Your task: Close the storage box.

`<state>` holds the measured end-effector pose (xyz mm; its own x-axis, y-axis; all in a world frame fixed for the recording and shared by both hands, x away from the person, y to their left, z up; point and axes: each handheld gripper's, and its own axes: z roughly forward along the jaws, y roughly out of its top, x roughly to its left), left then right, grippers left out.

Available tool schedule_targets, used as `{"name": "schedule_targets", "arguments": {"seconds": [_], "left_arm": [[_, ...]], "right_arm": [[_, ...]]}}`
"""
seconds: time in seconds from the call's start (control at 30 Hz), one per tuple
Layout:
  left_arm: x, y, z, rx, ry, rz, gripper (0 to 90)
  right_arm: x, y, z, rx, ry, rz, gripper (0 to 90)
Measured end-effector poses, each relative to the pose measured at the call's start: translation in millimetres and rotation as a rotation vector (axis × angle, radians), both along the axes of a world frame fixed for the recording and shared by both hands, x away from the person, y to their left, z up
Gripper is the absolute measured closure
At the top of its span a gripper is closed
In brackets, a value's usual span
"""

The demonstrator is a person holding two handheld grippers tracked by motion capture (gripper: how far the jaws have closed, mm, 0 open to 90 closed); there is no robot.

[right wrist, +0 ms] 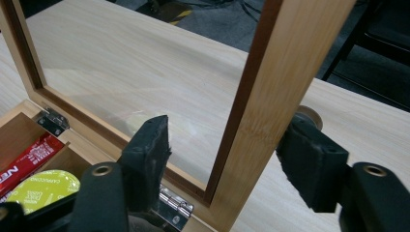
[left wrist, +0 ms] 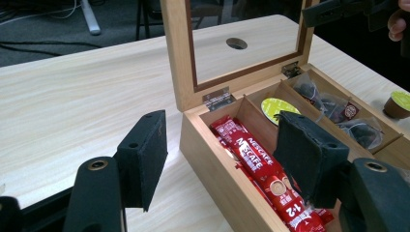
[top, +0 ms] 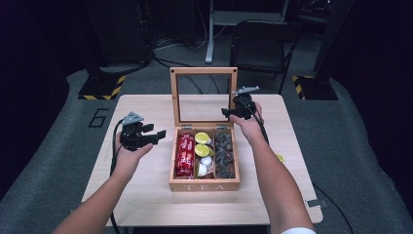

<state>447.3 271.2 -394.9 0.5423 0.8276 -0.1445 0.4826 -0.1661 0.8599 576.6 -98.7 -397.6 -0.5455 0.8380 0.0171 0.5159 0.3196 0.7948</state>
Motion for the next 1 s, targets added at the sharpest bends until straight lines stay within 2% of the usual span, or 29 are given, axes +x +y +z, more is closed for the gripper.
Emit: {"name": "schedule_targets", "arguments": {"seconds": [0.07, 0.1, 0.2, 0.33, 0.53, 0.63, 1.0], "left_arm": [[-0.1, 0.6, -0.2, 0.0, 0.0, 0.001, 35.9], [-0.3, 1.2, 0.0, 0.004, 0.001, 0.0, 35.9], [-0.6, 3.4, 0.2, 0.005, 0.002, 0.001, 35.9], [-1.0, 3.8, -0.5, 0.005, 0.001, 0.004, 35.9], [-1.2, 4.2, -1.8, 0.003, 0.004, 0.006, 35.8], [-0.9, 4.2, -1.8, 0.004, 0.007, 0.005, 35.9], [0.5, 1.7, 2.3, 0.004, -0.004, 0.004, 35.9]], "right_arm": [[0.1, -0.5, -0.1, 0.001, 0.005, -0.003, 40.0], [0.4, -1.7, -0.1, -0.005, 0.006, -0.01, 44.7], [0.4, -3.5, 0.4, -0.01, 0.006, -0.018, 51.2], [-1.1, -2.0, 1.5, -0.03, 0.008, -0.056, 59.3], [-1.0, -2.6, 1.6, -0.031, 0.001, -0.066, 61.1], [-1.6, -4.1, 2.6, -0.016, 0.015, -0.066, 61.9], [-5.2, -3.5, 5.1, -0.021, 0.022, -0.076, 62.9]]}}
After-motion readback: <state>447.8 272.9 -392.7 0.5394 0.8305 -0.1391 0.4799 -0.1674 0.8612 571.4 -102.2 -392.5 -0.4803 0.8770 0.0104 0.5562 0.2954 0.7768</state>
